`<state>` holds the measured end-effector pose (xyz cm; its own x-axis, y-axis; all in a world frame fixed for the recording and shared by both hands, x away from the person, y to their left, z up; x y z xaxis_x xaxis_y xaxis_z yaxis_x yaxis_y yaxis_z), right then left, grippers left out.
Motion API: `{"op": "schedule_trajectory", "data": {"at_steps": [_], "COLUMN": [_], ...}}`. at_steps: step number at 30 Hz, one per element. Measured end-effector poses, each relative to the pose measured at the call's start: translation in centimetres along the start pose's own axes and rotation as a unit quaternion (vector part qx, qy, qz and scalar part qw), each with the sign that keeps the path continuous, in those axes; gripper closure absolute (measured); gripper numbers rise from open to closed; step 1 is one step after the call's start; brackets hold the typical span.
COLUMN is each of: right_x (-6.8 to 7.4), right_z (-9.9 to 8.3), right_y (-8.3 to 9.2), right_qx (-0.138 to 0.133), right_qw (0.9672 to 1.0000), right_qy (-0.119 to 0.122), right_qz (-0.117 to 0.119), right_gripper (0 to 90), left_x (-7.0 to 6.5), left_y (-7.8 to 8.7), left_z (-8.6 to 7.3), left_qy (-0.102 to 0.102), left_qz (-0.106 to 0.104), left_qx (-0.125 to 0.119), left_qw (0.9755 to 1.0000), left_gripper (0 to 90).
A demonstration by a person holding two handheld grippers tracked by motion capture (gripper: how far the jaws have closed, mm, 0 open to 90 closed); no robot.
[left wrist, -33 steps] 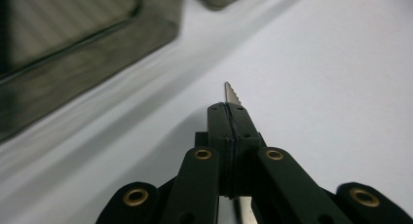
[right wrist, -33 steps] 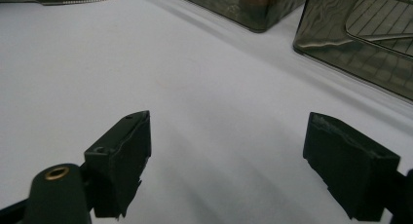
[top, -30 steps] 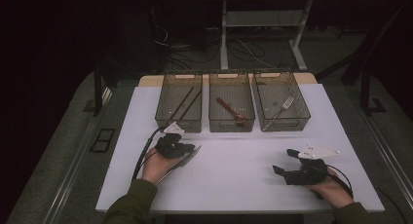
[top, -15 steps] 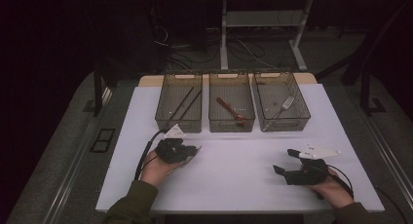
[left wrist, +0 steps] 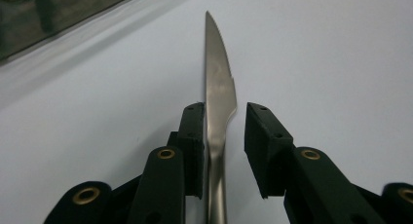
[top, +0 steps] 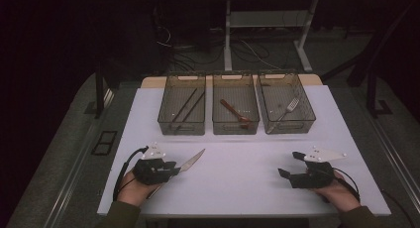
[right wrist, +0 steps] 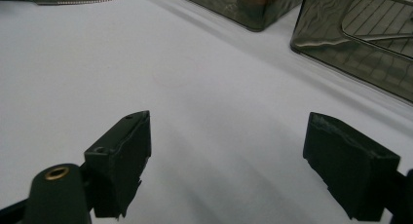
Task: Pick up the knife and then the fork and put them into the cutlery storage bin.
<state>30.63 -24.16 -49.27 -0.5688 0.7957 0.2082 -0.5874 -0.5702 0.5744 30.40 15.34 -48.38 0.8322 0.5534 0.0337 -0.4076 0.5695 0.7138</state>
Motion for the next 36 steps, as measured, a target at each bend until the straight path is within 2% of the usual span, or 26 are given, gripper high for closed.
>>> {"op": "schedule_trajectory", "data": {"at_steps": [5, 9, 16, 19, 27, 36], "right_x": [0.0, 0.0, 0.0, 0.0, 0.0, 0.1], "right_z": [0.0, 0.0, -0.1, -0.1, -0.1, -0.2], "right_y": [0.0, 0.0, -0.1, -0.1, 0.0, -0.2], "right_qx": [0.001, 0.002, 0.002, 0.002, 0.004, 0.006], "right_qw": [1.0, 1.0, 1.0, 1.0, 1.0, 1.0], "right_qy": [0.002, 0.003, 0.004, 0.004, 0.003, 0.006], "right_qz": [0.0, 0.0, 0.0, -0.001, -0.001, 0.0], "right_gripper": [17.0, 17.0, 17.0, 17.0, 17.0, 17.0], "left_x": [0.2, 0.2, 0.1, 0.1, -0.3, -0.1], "left_y": [0.4, 0.2, -0.3, -0.3, 0.0, -0.1], "left_z": [-1.1, -1.6, -2.1, -2.1, -2.2, -2.3], "left_qy": [0.013, 0.016, 0.003, 0.0, -0.032, -0.023], "left_qz": [0.004, 0.0, -0.007, -0.006, 0.006, 0.003], "left_qx": [-0.004, 0.006, 0.026, 0.024, 0.052, 0.052], "left_qw": [0.9999, 0.9999, 0.9996, 0.9997, 0.9981, 0.9984], "left_gripper": [67.8, 68.9, 71.8, 72.9, 72.2, 78.5]}}
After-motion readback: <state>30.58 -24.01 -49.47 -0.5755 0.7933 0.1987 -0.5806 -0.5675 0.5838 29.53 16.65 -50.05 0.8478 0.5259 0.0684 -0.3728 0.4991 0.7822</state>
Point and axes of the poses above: each handheld gripper's, and its own axes: y roughly backward along the jaws, z roughly out of its top, x roughly to its left, the point moved 8 cm from there along -y, roughly forward along the jaws, and after that the axes turned 11 degrees about -y, right-handed, at the moved point
